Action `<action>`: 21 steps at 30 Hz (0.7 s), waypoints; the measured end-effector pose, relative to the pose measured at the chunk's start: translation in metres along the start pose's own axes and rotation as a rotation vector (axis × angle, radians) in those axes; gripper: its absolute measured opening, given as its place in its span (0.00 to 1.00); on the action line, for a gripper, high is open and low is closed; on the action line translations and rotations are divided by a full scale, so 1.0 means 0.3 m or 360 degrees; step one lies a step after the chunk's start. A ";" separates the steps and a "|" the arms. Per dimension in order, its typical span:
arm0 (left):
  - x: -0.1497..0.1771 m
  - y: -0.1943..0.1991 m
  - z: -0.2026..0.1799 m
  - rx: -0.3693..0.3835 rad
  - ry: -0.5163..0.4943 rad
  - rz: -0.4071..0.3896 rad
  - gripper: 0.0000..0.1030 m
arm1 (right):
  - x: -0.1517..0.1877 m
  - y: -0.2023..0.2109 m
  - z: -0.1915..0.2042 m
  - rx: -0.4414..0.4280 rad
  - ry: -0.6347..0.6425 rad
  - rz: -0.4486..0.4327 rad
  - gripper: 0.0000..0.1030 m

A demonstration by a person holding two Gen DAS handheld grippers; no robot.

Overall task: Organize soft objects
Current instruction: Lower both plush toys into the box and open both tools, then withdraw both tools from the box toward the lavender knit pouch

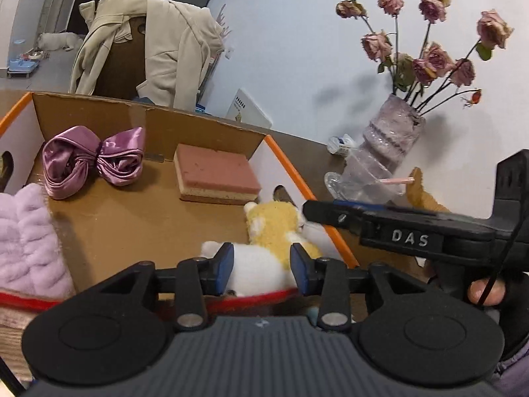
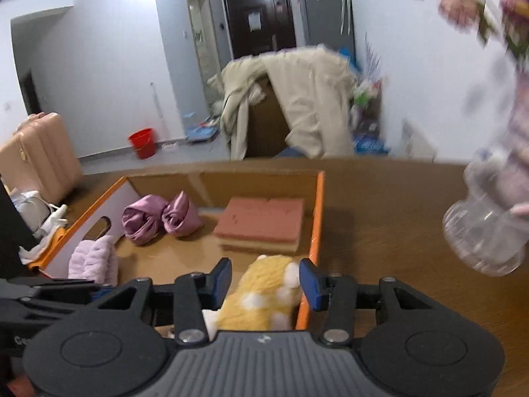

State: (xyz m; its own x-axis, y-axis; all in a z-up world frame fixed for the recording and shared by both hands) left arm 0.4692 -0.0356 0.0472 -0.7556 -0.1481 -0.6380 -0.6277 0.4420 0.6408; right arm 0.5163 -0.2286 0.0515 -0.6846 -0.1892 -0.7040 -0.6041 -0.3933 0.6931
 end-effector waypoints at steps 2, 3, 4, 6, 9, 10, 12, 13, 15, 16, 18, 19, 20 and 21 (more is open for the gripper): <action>0.011 0.067 -0.021 -0.0015 -0.0030 -0.0050 0.38 | -0.013 0.069 0.017 -0.0004 0.0017 -0.0053 0.46; 0.015 0.097 -0.031 -0.0025 -0.0041 -0.0080 0.39 | -0.027 0.099 0.025 0.0002 0.0032 -0.0083 0.47; 0.021 0.142 -0.045 -0.0039 -0.0055 -0.0120 0.40 | -0.033 0.148 0.044 0.0012 0.0059 -0.0130 0.48; 0.031 0.228 -0.072 -0.0066 -0.0093 -0.0194 0.43 | -0.045 0.231 0.074 0.0010 0.0103 -0.0207 0.51; 0.064 0.379 -0.106 -0.0177 -0.0186 -0.0328 0.48 | -0.044 0.352 0.143 0.0018 0.0158 -0.0308 0.56; 0.078 0.422 -0.113 -0.0206 -0.0207 -0.0366 0.51 | -0.034 0.386 0.170 0.0025 0.0178 -0.0337 0.58; 0.121 0.513 -0.120 -0.0252 -0.0248 -0.0437 0.56 | -0.001 0.459 0.227 0.0038 0.0206 -0.0403 0.63; 0.154 0.562 -0.122 -0.0280 -0.0272 -0.0482 0.64 | 0.028 0.490 0.256 0.0033 0.0225 -0.0437 0.67; 0.228 0.646 -0.119 -0.0349 -0.0316 -0.0585 0.74 | 0.095 0.540 0.313 0.0028 0.0246 -0.0505 0.74; 0.282 0.686 -0.117 -0.0401 -0.0353 -0.0646 0.81 | 0.144 0.565 0.349 0.0033 0.0264 -0.0556 0.78; 0.376 0.743 -0.108 -0.0512 -0.0398 -0.0739 0.90 | 0.240 0.603 0.415 0.0067 0.0328 -0.0659 0.80; 0.421 0.763 -0.100 -0.0554 -0.0411 -0.0777 0.92 | 0.283 0.612 0.446 0.0102 0.0351 -0.0696 0.82; 0.466 0.781 -0.091 -0.0587 -0.0425 -0.0801 0.94 | 0.328 0.622 0.474 0.0134 0.0358 -0.0733 0.85; 0.511 0.800 -0.079 -0.0611 -0.0437 -0.0820 0.94 | 0.380 0.630 0.504 0.0153 0.0349 -0.0771 0.86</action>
State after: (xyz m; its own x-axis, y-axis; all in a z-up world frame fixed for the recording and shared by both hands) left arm 0.1982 0.0268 0.1134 -0.3010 -0.0038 -0.9536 -0.9534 0.0238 0.3009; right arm 0.2623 -0.1884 0.1256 -0.2235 -0.1938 -0.9552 -0.8711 -0.4000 0.2850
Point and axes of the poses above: each gripper's, at about its wrist camera, not at the fingertips, and y roughly against the way its jaws point, z to its left, x to its underside, the point moved 2 cm from there along -y, roughly the way its jaws point, and after that the axes turned 7 degrees about z, right-handed, at the moved point
